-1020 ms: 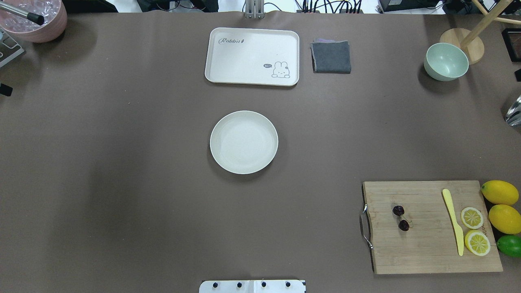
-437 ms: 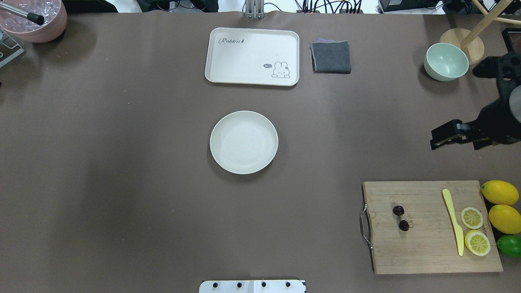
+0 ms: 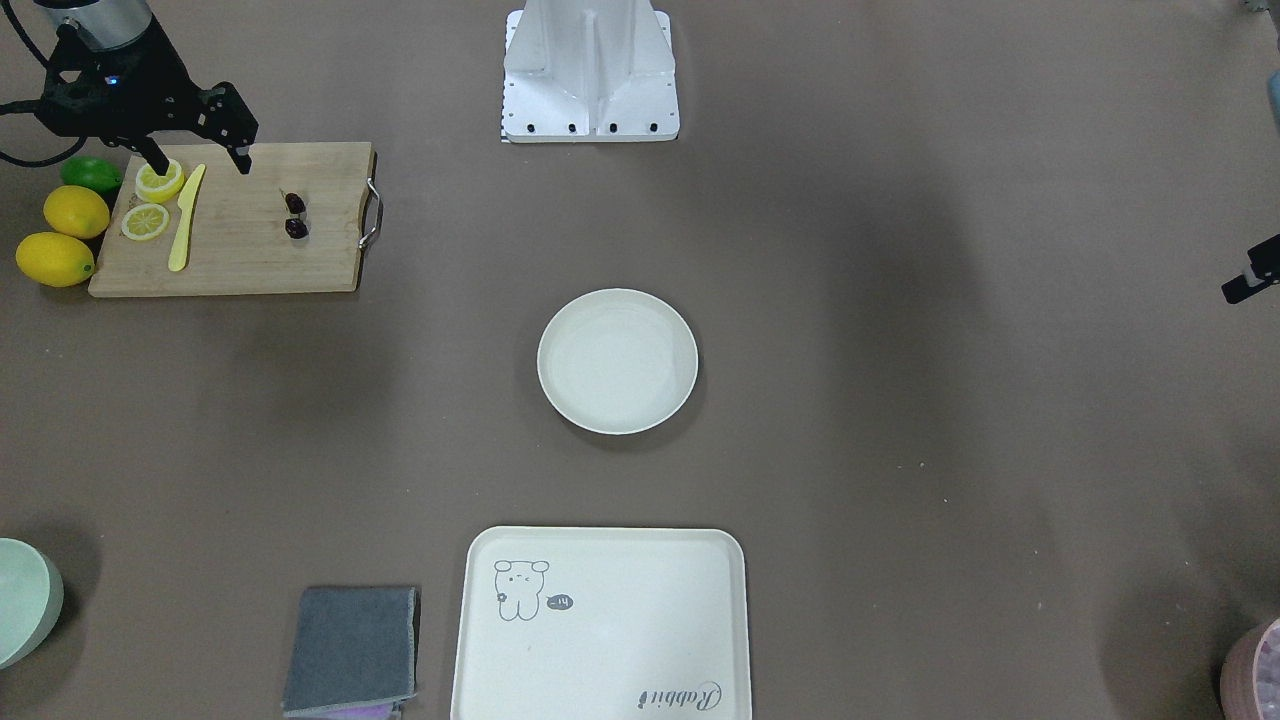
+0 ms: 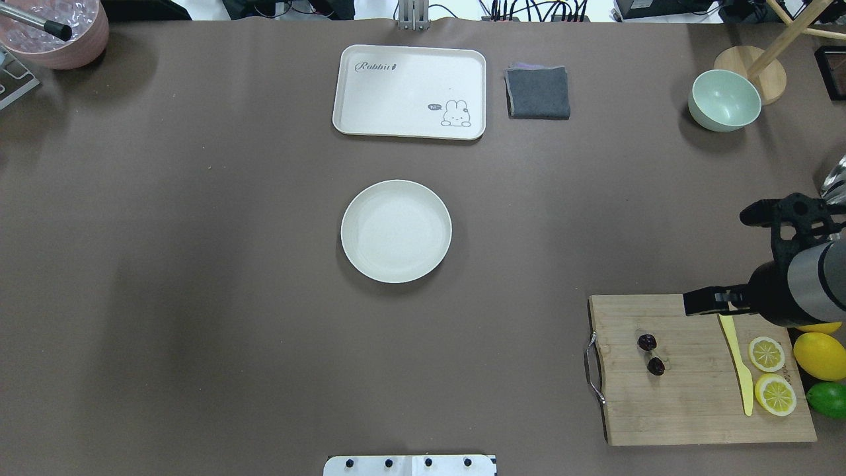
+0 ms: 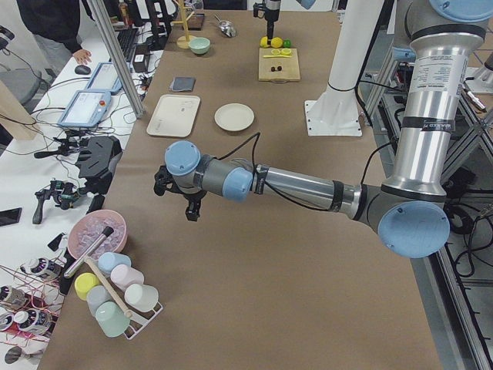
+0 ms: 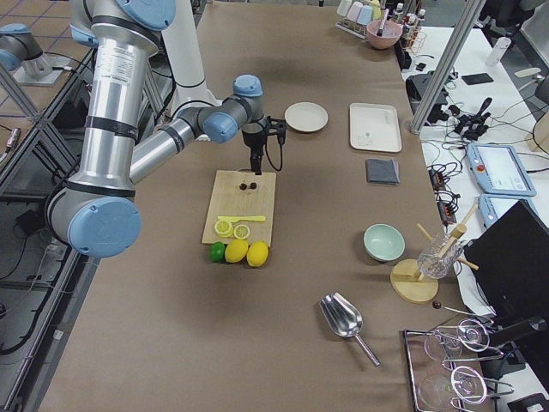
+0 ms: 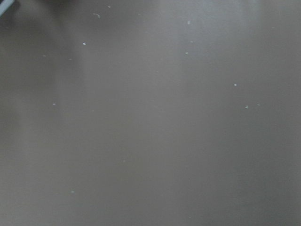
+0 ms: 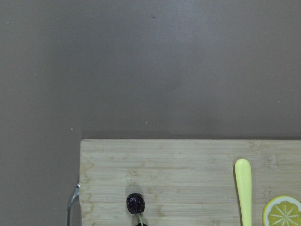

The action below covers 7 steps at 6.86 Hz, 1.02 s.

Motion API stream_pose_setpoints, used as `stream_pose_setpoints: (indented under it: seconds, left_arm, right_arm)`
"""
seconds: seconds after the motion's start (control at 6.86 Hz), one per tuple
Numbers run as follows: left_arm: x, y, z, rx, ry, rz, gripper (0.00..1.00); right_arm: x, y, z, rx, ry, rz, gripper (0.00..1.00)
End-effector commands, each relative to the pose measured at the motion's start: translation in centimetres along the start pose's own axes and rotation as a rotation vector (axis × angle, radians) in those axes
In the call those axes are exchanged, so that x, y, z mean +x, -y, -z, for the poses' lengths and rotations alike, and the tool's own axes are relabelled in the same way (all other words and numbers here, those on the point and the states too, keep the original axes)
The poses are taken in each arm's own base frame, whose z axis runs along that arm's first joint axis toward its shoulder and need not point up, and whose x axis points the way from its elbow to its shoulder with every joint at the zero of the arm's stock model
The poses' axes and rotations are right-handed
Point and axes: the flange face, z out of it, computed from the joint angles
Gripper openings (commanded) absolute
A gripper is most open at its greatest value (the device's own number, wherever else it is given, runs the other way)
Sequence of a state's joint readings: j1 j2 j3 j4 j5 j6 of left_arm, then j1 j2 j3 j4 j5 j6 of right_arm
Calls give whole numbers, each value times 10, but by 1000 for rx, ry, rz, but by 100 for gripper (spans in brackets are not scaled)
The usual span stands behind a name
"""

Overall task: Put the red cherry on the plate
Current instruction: 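Move the right gripper over the dark cherries on the cutting board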

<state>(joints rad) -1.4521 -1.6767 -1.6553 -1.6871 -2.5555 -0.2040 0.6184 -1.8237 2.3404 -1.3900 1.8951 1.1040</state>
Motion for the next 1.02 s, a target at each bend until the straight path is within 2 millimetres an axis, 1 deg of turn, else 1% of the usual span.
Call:
stream_pose_setpoints:
  seconds: [0.0,0.15,0.44,0.58,0.73,0.87]
  left_arm:
    - [2,1,3,3,3,-6,99]
    - [3,2,3,5,1,-9,99]
    - [4,3,4,5,1,-10,99]
    - [4,3,4,5,1,-10,99]
    - [5,2,4,6,-1,-12,99]
    - [4,2,4,5,1,-9,99]
  right_arm:
    - [1,-18,-38,22,-51,8,91]
    - [-3,-20,-41,19,-49,10,90]
    - [-27,-39,-56,35,-53,-7,88]
    - [-31,-46,-63,38,-61,0,86]
    - [-31,-46,-76,50,-84,8,85]
    - [-33,-46,-80,52,-86,10,80]
